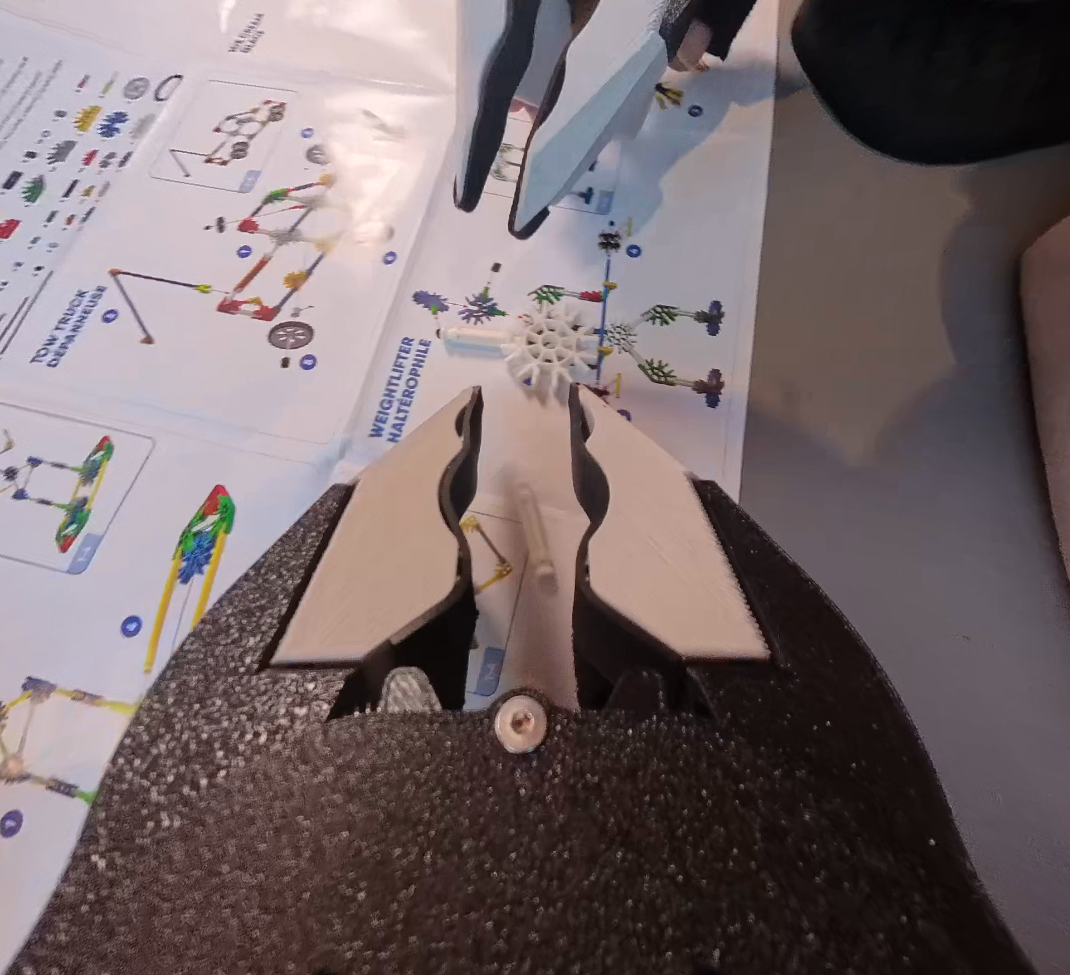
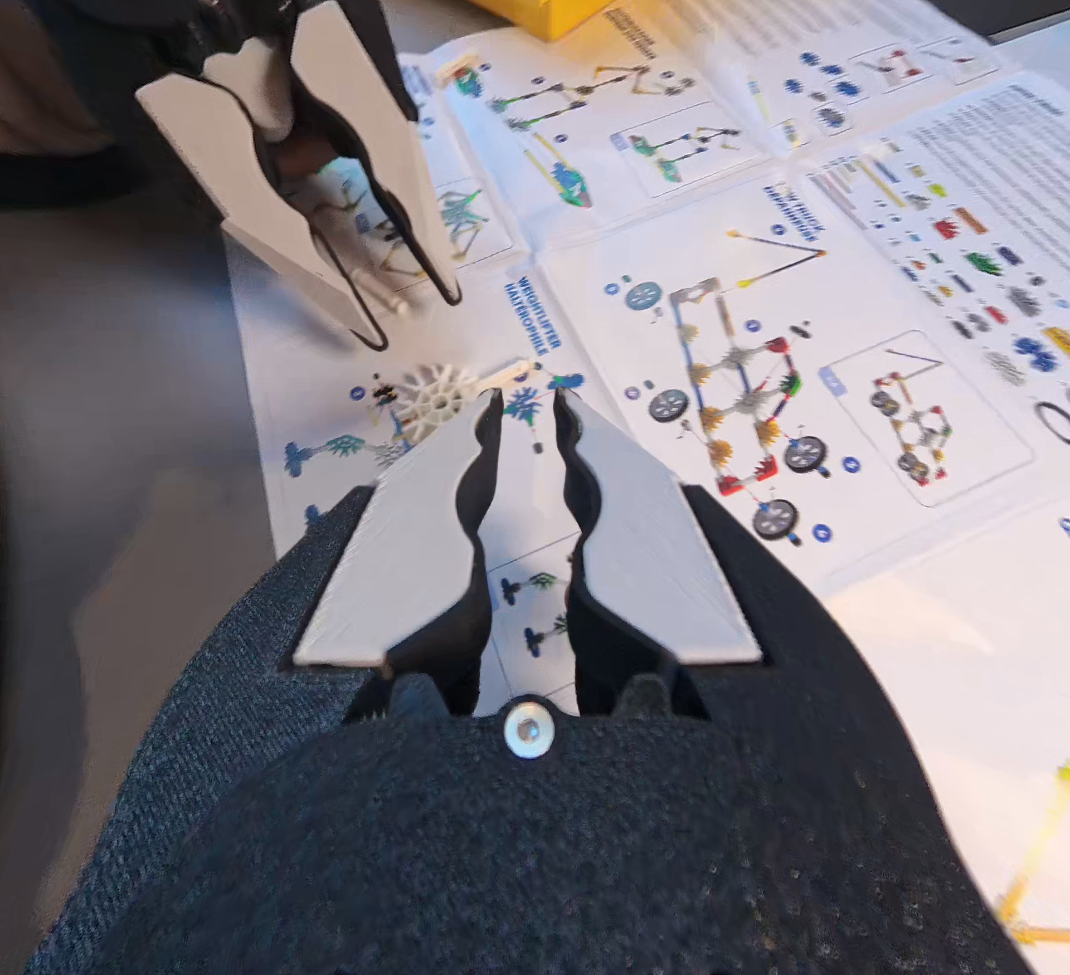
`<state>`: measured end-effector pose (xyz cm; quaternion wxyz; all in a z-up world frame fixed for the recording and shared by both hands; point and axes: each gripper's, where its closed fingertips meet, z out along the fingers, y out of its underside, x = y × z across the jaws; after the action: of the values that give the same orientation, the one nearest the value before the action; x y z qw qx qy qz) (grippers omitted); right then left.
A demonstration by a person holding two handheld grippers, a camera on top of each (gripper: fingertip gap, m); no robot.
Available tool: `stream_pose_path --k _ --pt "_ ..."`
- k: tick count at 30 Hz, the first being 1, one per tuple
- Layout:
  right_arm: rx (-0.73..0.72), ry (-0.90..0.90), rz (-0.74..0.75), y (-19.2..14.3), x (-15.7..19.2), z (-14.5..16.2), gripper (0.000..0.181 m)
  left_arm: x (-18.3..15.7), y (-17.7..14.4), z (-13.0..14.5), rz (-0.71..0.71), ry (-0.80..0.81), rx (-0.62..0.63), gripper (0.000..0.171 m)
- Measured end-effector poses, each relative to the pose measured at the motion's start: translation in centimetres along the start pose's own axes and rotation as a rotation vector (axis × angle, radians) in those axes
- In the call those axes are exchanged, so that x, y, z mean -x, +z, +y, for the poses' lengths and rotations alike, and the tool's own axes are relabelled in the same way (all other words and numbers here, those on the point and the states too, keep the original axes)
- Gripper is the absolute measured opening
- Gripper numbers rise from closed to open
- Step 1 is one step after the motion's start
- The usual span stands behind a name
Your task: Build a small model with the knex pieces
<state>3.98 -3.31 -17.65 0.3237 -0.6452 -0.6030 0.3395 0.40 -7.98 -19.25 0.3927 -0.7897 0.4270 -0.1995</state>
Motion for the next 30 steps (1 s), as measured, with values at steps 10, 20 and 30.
stream_pose_path --k 10,20,30 --pt "0.039 0.076 0.204 1.2 -6.4 -0.3 0.000 1.7 -2.0 1.6 -0.044 -0.103 0.065 0.030" --pt "0.188 -0.005 0.227 4.0 -8.5 -0.2 0.000 0.1 -2.3 3.6 0.038 -0.048 0.137 0.018" --pt "0.208 0.004 0.212 4.2 -8.7 0.2 0.000 0.4 -2.1 4.0 0.017 -0.029 0.146 0.006"
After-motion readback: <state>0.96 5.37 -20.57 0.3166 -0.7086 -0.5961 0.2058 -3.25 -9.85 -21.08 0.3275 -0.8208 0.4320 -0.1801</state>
